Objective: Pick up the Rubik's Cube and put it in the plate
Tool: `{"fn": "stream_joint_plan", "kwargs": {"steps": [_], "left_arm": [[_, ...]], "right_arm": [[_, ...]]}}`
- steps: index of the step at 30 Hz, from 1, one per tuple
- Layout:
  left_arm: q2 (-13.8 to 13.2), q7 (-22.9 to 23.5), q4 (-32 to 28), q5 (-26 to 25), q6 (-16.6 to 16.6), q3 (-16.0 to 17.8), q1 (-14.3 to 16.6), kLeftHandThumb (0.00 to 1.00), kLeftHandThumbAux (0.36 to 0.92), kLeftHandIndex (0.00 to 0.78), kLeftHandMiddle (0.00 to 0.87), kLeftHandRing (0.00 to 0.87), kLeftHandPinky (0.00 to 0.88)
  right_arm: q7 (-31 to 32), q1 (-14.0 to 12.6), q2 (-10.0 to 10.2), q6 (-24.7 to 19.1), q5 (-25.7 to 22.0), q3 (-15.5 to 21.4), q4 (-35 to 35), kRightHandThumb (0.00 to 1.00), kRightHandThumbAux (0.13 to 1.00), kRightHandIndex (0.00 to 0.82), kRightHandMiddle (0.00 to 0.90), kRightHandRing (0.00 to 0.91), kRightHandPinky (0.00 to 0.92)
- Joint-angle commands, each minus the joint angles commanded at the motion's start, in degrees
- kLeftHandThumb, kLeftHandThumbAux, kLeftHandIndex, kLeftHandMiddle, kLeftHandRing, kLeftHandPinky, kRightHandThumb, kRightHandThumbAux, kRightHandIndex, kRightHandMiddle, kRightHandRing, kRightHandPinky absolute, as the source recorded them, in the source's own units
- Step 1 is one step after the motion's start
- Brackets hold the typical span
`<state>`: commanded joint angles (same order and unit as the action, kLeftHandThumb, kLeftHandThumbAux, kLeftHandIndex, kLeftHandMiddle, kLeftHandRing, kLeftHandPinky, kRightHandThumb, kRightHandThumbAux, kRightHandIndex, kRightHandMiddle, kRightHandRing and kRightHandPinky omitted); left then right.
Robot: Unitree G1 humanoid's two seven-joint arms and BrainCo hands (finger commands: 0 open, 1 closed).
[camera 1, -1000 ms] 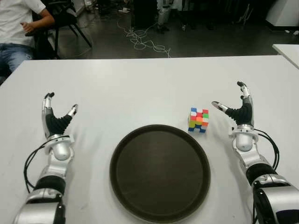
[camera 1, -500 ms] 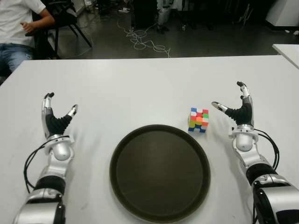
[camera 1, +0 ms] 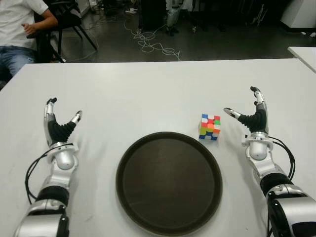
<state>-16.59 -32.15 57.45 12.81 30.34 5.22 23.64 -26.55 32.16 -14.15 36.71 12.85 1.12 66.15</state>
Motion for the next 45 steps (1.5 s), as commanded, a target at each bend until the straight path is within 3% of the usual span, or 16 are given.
{"fn": "stream_joint_plan", "kwargs": {"steps": [21,37,45], "left_arm": [[0.2,-0.8,-0.1,0.5,-0.2,-0.3,0.0,0.0,0.65,0.031,0.021,0.006,0.034],[0.8,-0.7,-0.8,0.2,-1.1,-0.2,0.0,0.0,0.683,0.033,0.024,0.004,0.019],[0.5,-1.0,-0.5,0.6,-2.6,-0.4,0.0,0.0,0.671,0.034,0.035,0.022,0.037]], "right_arm": [[0.1,-0.2,-0.1,0.7,0.0,-0.1,-0.2,0.0,0.747,0.041,0.008,0.001,0.025],[1.8,-0.4,-1.1,1.1,0.0,-0.2,-4.3,0.0,0.84,0.031,0.021,0.011,0.029],[4.8,-1.2,-3.2,3.0,1.6,-1.6,-8.3,0.0,0.902,0.033,0.028,0.016,0.044]]}}
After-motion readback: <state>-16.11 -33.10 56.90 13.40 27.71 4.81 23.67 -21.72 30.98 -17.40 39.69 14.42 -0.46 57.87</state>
